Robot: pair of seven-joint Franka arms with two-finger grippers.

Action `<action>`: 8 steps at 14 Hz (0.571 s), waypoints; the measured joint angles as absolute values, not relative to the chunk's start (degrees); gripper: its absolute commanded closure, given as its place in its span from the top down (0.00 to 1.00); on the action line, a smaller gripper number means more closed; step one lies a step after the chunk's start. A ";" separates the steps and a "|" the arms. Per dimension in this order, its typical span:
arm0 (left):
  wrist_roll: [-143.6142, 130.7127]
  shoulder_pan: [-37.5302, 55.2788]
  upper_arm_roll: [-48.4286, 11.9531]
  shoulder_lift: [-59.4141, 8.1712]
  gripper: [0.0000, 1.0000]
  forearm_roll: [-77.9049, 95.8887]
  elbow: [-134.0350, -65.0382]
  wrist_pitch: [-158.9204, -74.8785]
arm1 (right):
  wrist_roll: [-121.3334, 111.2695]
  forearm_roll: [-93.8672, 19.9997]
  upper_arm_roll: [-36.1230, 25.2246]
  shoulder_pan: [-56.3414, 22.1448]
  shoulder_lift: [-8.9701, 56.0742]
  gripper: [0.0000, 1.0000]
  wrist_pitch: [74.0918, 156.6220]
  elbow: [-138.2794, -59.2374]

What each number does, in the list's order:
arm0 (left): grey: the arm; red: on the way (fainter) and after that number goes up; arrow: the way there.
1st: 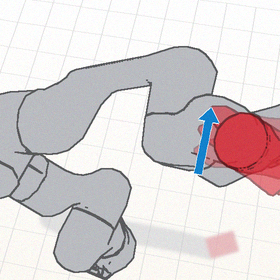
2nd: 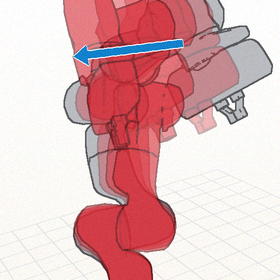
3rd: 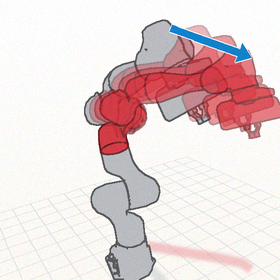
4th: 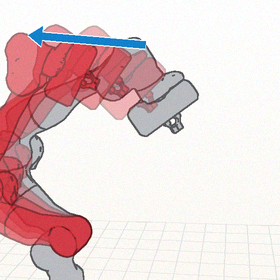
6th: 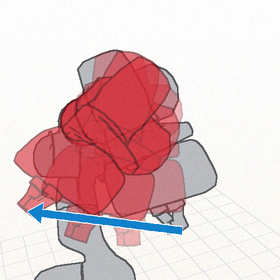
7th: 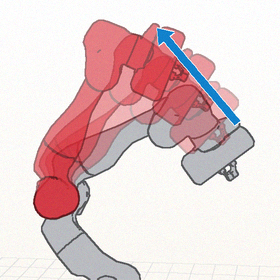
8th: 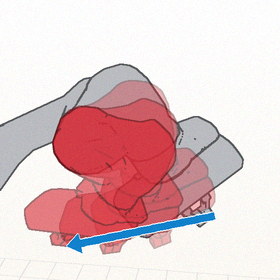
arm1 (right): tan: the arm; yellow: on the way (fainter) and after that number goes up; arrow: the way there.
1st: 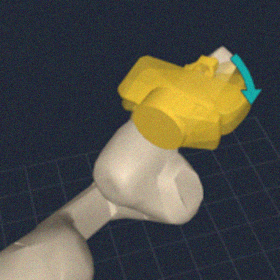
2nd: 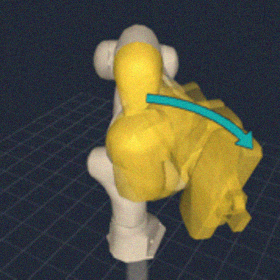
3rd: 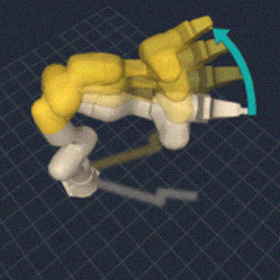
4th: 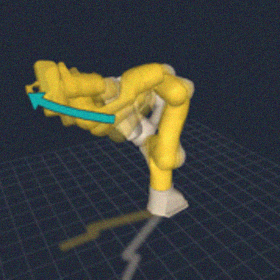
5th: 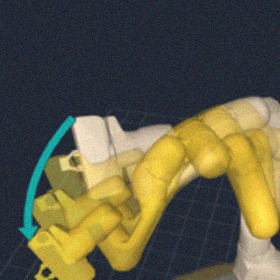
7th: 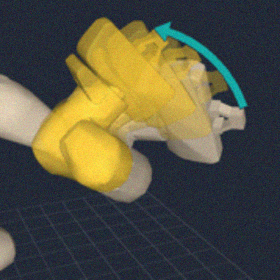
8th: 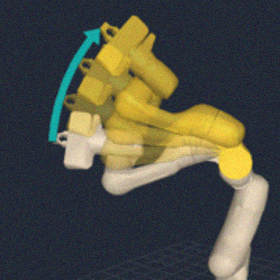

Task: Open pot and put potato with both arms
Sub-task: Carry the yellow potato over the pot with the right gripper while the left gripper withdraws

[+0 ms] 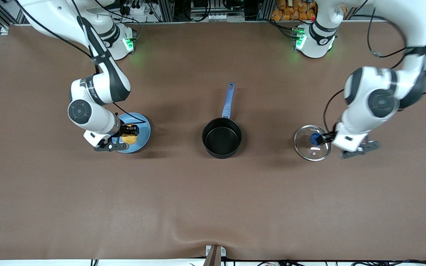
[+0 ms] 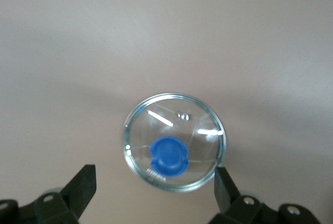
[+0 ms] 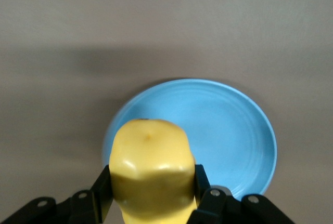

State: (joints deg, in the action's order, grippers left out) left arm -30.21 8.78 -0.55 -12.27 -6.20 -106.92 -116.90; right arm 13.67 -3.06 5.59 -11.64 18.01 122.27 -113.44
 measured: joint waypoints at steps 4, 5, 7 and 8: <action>-25.30 6.17 -0.55 -8.96 1.00 -6.16 -98.64 -110.64 | 23.21 -4.48 6.54 -18.08 18.21 0.00 114.20 -98.99; -23.58 5.88 -0.55 -8.44 1.00 -6.14 -96.89 -108.44 | 25.73 -4.92 6.57 -20.06 19.23 0.00 114.30 -96.73; -21.58 5.76 -0.59 -7.77 1.00 -6.11 -91.27 -101.59 | 30.70 -5.15 6.63 -23.65 23.19 0.00 114.52 -90.77; -20.62 5.79 -0.70 -7.48 1.00 -6.08 -88.30 -98.07 | 32.69 -5.15 6.64 -25.54 26.02 0.00 114.77 -87.17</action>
